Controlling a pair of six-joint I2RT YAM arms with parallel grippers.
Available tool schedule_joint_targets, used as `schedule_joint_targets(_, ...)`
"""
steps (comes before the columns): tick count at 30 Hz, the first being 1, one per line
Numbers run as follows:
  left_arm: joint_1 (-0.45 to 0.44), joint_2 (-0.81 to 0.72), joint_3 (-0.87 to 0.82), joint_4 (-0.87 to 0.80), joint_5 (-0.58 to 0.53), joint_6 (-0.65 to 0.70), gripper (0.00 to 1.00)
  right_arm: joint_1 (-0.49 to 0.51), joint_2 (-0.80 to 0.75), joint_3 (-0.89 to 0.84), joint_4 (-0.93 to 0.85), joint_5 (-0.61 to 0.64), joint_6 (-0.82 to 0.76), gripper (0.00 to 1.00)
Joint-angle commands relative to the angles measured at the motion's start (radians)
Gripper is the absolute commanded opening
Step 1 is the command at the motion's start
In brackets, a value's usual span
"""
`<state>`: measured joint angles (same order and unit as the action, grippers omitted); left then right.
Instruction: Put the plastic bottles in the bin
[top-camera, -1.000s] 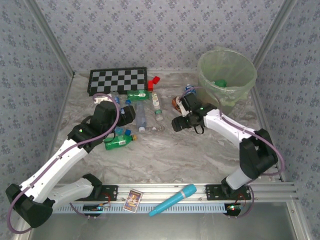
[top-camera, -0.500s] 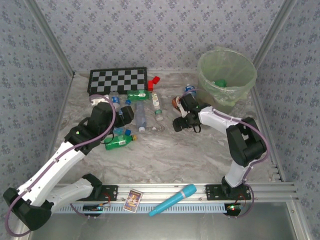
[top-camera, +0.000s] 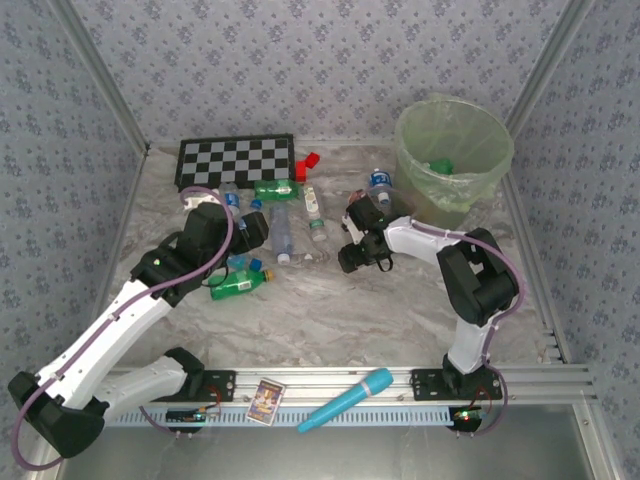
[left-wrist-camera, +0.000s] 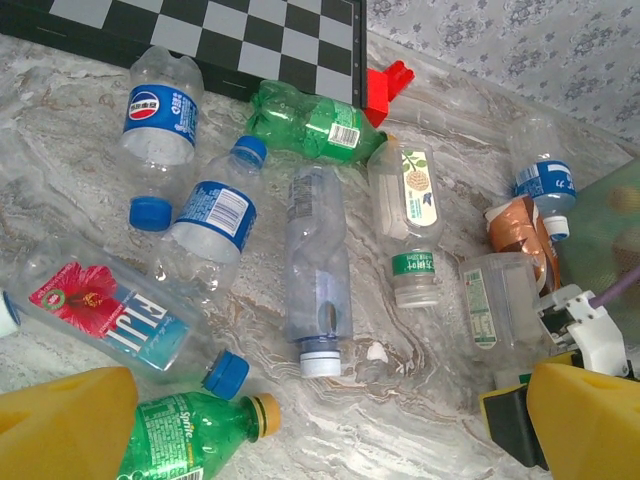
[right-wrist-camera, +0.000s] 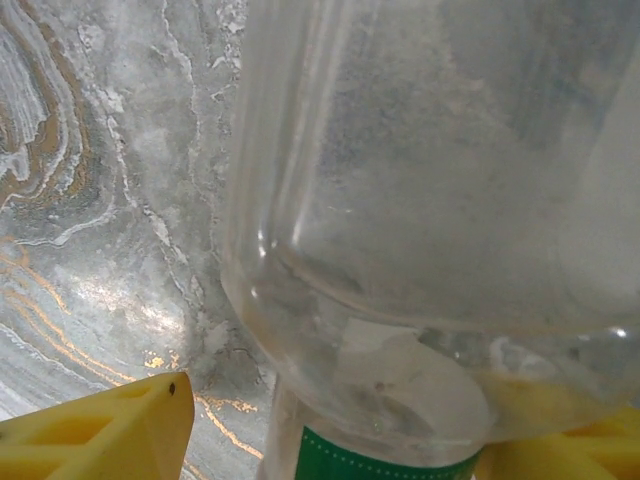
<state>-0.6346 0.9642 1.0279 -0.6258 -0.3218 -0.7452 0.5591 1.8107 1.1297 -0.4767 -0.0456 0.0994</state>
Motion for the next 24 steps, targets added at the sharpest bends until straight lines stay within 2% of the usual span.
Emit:
schedule_joint_targets(1, 0.004, -0.004, 0.036, -0.002, 0.020, 0.014, 1.00, 0.009, 0.025, -0.002, -0.002, -0.010, -0.007, 0.71)
schedule_joint_targets(5, 0.003, -0.008, 0.034, -0.012, 0.030, 0.016, 1.00, 0.024, 0.033, -0.008, 0.006, 0.012, 0.001, 0.68)
schedule_joint_targets(8, 0.004, -0.017, 0.027, -0.013, 0.040, 0.022, 1.00, 0.027, 0.041, -0.004, 0.004, 0.014, 0.015, 0.56)
schedule_joint_targets(10, 0.003, -0.024, 0.024, -0.017, 0.048, 0.023, 1.00, 0.038, 0.029, -0.002, 0.000, 0.022, 0.020, 0.53)
schedule_joint_targets(15, 0.003, -0.045, 0.005, -0.023, 0.050, 0.022, 1.00, 0.079, -0.061, -0.010, -0.013, 0.063, 0.021, 0.44)
schedule_joint_targets(24, 0.003, -0.057, -0.007, -0.005, 0.049, 0.032, 1.00, 0.080, -0.277, 0.043, -0.085, 0.075, 0.060, 0.40)
